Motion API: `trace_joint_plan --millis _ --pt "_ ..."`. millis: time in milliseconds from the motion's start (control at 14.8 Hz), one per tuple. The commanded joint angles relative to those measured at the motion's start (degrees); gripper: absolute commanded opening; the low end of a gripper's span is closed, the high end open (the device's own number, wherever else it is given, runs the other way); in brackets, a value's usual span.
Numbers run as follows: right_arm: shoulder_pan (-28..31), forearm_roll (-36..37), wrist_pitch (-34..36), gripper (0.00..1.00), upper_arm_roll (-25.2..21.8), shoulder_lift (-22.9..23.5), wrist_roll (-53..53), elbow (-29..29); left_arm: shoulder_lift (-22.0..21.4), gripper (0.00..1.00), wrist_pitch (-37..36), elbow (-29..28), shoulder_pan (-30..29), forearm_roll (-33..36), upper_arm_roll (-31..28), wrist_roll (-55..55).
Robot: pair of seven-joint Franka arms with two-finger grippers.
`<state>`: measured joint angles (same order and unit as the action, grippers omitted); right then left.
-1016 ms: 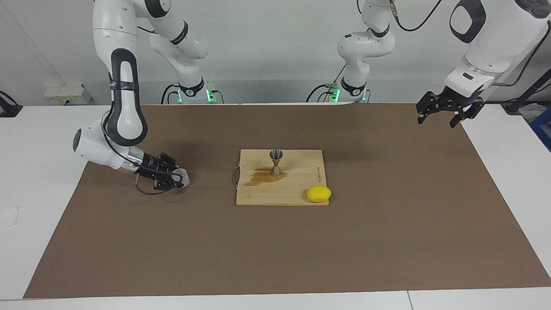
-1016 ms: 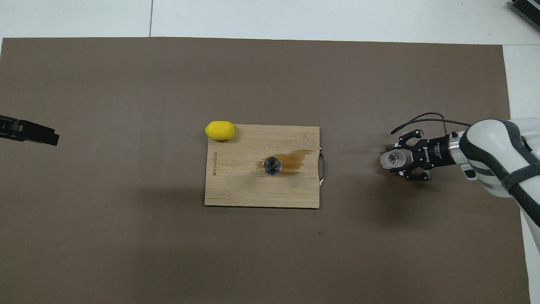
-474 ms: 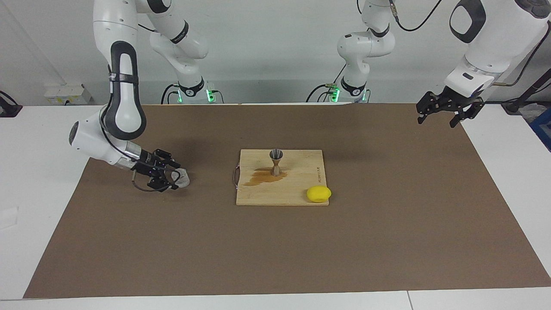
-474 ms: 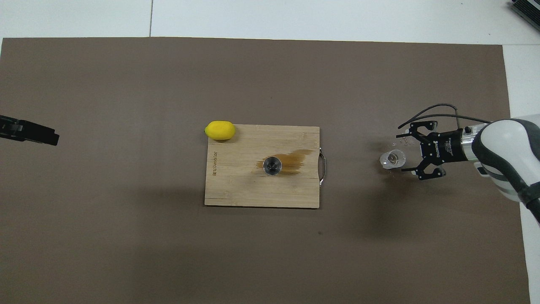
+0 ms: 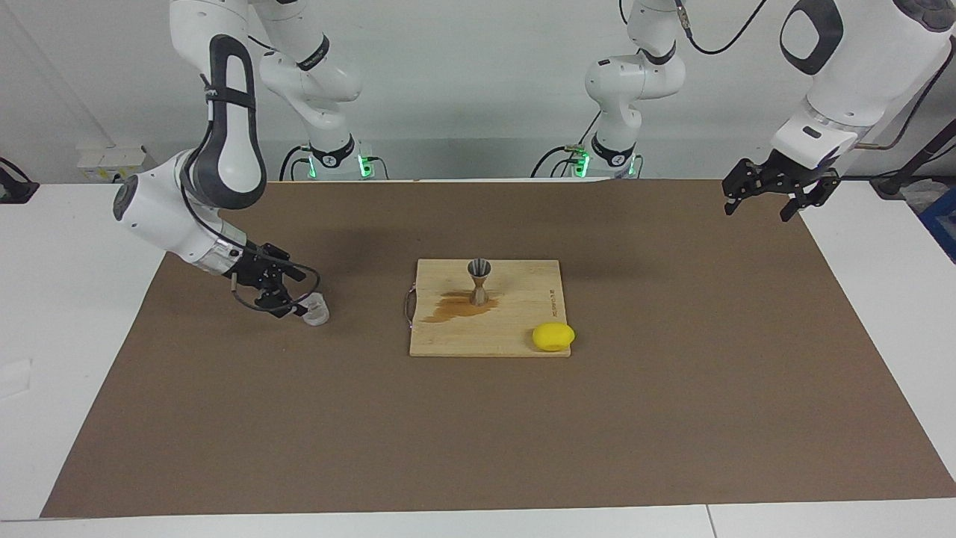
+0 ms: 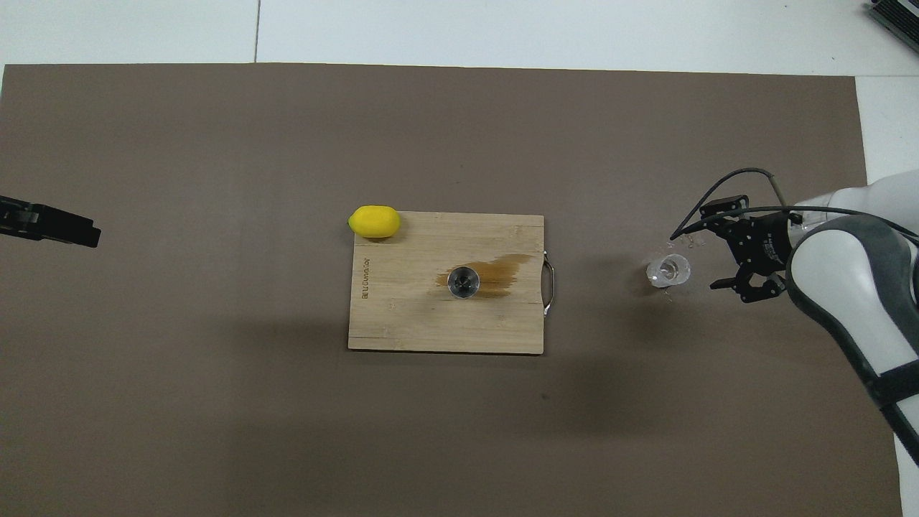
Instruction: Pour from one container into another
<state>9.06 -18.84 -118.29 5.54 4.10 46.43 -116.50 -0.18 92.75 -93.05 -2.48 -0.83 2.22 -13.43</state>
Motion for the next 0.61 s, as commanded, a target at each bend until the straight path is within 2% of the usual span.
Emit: trace_joint_plan --millis 0,135,203,339,474,542 --pt "-2.3 7.9 0.2 0.99 0.3 -4.5 -9.1 -0.1 -1.4 1.00 -0.1 -1.3 0.7 0.8 -0.4 0.8" --pt "-2.6 14.7 4.3 0.99 0.4 -7.5 -16.3 2.0 -1.4 1.00 0.0 -1.3 0.7 0.8 -0.4 0.8" --pt "-2.7 15.8 7.5 0.99 0.4 -7.9 -19.9 4.6 -1.4 1.00 -0.1 -1.3 0.7 0.8 -0.4 0.8" --pt "-2.7 17.7 13.2 0.99 0.4 -7.4 -25.1 11.4 -1.4 1.00 0.0 -1.3 0.7 0.8 -0.4 0.8" --pt "-2.8 23.1 16.3 0.99 0.6 -5.7 -28.6 17.7 -1.4 1.00 -0.1 -1.3 0.7 0.8 -0.5 0.8" --pt "-2.7 23.8 17.7 0.99 0.6 -5.2 -30.9 19.6 -1.7 1.00 -2.3 -1.3 0.7 0.8 -0.5 0.8"
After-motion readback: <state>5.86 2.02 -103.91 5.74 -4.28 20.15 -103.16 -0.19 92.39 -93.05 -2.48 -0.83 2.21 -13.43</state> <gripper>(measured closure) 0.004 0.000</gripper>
